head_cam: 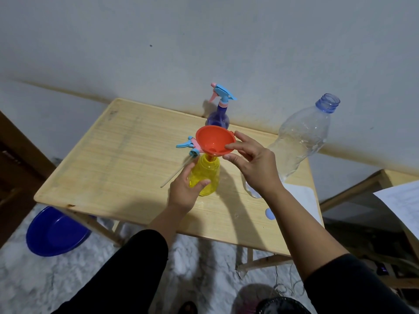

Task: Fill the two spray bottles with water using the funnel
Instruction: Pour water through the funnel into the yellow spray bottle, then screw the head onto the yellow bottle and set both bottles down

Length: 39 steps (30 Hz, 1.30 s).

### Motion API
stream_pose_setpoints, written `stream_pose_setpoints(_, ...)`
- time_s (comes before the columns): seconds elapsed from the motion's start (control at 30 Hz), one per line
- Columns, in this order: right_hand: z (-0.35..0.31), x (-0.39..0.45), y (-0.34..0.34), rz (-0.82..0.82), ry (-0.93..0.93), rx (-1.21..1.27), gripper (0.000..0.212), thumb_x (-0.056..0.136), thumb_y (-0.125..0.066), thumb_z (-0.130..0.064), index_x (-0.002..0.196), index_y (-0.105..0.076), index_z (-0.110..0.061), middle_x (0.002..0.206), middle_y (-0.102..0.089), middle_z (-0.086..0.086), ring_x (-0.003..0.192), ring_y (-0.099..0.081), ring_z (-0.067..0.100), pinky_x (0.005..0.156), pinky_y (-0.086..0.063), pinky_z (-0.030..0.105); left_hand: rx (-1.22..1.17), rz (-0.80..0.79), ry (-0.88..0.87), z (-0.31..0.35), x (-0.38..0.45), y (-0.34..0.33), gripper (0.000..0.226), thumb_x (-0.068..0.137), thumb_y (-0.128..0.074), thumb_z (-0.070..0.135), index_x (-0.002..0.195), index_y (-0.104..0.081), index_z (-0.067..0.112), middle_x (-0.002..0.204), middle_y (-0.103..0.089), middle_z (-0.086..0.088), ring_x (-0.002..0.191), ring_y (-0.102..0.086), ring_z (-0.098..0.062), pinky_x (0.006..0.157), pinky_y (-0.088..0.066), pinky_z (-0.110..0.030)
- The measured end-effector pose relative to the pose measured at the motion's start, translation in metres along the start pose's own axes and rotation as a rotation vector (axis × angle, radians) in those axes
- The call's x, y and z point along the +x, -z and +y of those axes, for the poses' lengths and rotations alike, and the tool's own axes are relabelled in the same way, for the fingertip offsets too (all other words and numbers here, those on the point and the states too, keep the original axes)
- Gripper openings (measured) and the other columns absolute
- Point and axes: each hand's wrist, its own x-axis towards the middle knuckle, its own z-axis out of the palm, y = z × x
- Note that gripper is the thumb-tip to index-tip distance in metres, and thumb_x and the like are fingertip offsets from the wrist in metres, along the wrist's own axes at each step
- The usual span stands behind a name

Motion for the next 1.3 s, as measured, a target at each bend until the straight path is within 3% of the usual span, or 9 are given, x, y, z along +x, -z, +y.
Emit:
stream_pose_setpoints(0.23, 0.003, 0.002, -0.002, 0.018, -0.001, 0.022, 0.02, 0.075, -0.077, -0.017, 0.095, -0.074, -0.018, 0.122, -0.065, 0.003, 0.114, -0.06, 0.014, 0.1, -0.047, 0.039, -0.023, -0.007, -0.01, 0.006, -0.003, 0.001, 0.071, 0.062, -0.072, 0.053, 0.128, -0.044, 0.051, 0.126, -0.051, 0.032, 0.124, -0.046, 0.003, 0.108, -0.04, -0.038)
stream_pose_setpoints(0.33, -0.001, 0.007, -0.001, 0.055, -0.004, 0.046, 0.018, 0.077, -0.075, -0.017, 0.094, -0.073, -0.023, 0.116, -0.067, 0.0, 0.107, -0.062, 0.011, 0.094, -0.049, 0.025, -0.025, -0.015, -0.016, 0.007, -0.004, 0.001, 0.073, 0.064, -0.073, 0.052, 0.13, -0.043, 0.05, 0.13, -0.049, 0.03, 0.127, -0.044, 0.002, 0.109, -0.038, -0.04)
stream_pose_setpoints(0.5, -0.003, 0.023, -0.005, 0.23, -0.15, 0.333, 0.011, 0.082, -0.071, -0.014, 0.092, -0.073, -0.018, 0.095, -0.072, 0.001, 0.088, -0.065, 0.005, 0.084, -0.05, 0.024, -0.032, -0.015, -0.007, 0.007, -0.005, 0.001, 0.068, 0.064, -0.074, 0.047, 0.126, -0.047, 0.051, 0.122, -0.058, 0.028, 0.118, -0.053, -0.001, 0.104, -0.043, -0.042)
stream_pose_setpoints(0.63, 0.016, 0.039, -0.02, 0.362, -0.289, 0.452, 0.004, 0.085, -0.069, -0.021, 0.084, -0.072, -0.024, 0.079, -0.069, -0.006, 0.071, -0.058, 0.002, 0.076, -0.049, 0.025, 0.013, 0.0, 0.024, 0.018, -0.007, 0.003, 0.064, 0.061, -0.073, 0.045, 0.117, -0.047, 0.061, 0.11, -0.057, 0.04, 0.109, -0.056, 0.004, 0.097, -0.045, -0.026)
stream_pose_setpoints(0.73, 0.041, 0.052, -0.039, 0.465, -0.403, 0.447, 0.007, 0.084, -0.069, -0.022, 0.08, -0.071, -0.026, 0.075, -0.067, -0.008, 0.068, -0.055, 0.005, 0.075, -0.047, 0.025, 0.138, 0.004, 0.009, 0.02, -0.007, 0.004, 0.074, 0.059, -0.067, 0.056, 0.129, -0.045, 0.048, 0.118, -0.055, 0.029, 0.108, -0.057, -0.003, 0.088, -0.046, -0.024)
stream_pose_setpoints(0.9, 0.081, 0.065, -0.064, 0.573, -0.563, 0.367, 0.012, 0.088, -0.064, -0.021, 0.094, -0.072, -0.014, 0.088, -0.071, -0.003, 0.081, -0.06, 0.009, 0.061, -0.04, 0.0, 0.161, 0.033, 0.007, 0.009, -0.006, 0.004, 0.073, 0.061, -0.07, 0.056, 0.129, -0.043, 0.052, 0.127, -0.054, 0.023, 0.114, -0.055, -0.004, 0.096, -0.048, -0.032)
stream_pose_setpoints(0.97, 0.095, 0.067, -0.071, 0.595, -0.623, 0.348, 0.013, 0.089, -0.063, -0.022, 0.096, -0.072, -0.015, 0.087, -0.069, -0.005, 0.084, -0.061, 0.009, 0.063, -0.04, 0.003, 0.163, 0.046, 0.022, 0.011, -0.006, 0.003, 0.073, 0.064, -0.077, 0.046, 0.13, -0.043, 0.049, 0.129, -0.055, 0.018, 0.113, -0.055, -0.005, 0.095, -0.048, -0.03)
stream_pose_setpoints(1.13, 0.123, 0.065, -0.087, 0.608, -0.69, 0.323, 0.015, 0.089, -0.062, -0.03, 0.098, -0.071, -0.023, 0.095, -0.072, -0.006, 0.093, -0.065, 0.012, 0.088, -0.054, 0.034, 0.206, 0.045, -0.002, 0.012, -0.004, 0.001, 0.072, 0.07, -0.078, 0.035, 0.134, -0.044, 0.038, 0.131, -0.053, 0.014, 0.117, -0.052, -0.007, 0.096, -0.047, -0.029)
stream_pose_setpoints(1.3, 0.132, 0.063, -0.088, 0.535, -0.628, 0.242, 0.022, 0.09, -0.061, -0.031, 0.109, -0.068, -0.023, 0.106, -0.069, -0.002, 0.102, -0.062, 0.014, 0.093, -0.052, 0.039, 0.199, 0.043, 0.006, 0.014, -0.004, 0.002, 0.072, 0.063, -0.07, 0.047, 0.13, -0.044, 0.044, 0.129, -0.054, 0.019, 0.115, -0.053, -0.002, 0.093, -0.047, -0.024)
